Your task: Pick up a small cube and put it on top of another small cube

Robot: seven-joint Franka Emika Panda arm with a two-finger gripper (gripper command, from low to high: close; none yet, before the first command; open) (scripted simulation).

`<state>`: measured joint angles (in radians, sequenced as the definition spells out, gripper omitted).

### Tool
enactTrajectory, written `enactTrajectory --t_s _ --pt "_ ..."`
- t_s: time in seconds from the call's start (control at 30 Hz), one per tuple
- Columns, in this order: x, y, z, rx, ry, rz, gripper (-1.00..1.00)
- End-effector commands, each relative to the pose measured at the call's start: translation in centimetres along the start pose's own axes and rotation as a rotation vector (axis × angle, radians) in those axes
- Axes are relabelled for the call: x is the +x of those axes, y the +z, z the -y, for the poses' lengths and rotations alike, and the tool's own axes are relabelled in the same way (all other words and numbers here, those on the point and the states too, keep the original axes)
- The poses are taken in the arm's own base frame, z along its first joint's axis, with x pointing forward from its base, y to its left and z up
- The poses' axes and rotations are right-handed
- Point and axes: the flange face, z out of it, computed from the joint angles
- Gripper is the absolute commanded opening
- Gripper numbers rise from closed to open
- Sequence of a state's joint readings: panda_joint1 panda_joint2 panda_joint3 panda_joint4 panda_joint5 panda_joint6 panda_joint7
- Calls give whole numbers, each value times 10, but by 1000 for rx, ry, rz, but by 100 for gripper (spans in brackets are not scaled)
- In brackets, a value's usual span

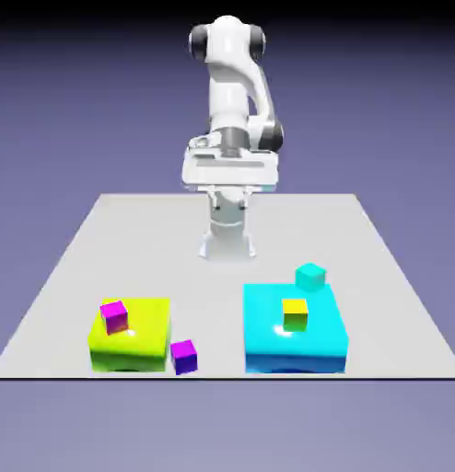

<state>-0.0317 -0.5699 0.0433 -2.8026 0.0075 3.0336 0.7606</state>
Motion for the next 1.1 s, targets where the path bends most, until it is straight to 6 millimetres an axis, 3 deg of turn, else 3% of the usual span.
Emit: enactTrajectory --t_s 0.0,0.27,0.5,0.8,1.07 --pt "2 -1 1 -11 13 -13 0" --pt "12 4 11 -100 113 -108 0" --pt "16 21 15 -184 204 -171 0" --pt "15 60 9 -298 330 -225 0" --pt "9 106 -9 -404 458 -247 0"
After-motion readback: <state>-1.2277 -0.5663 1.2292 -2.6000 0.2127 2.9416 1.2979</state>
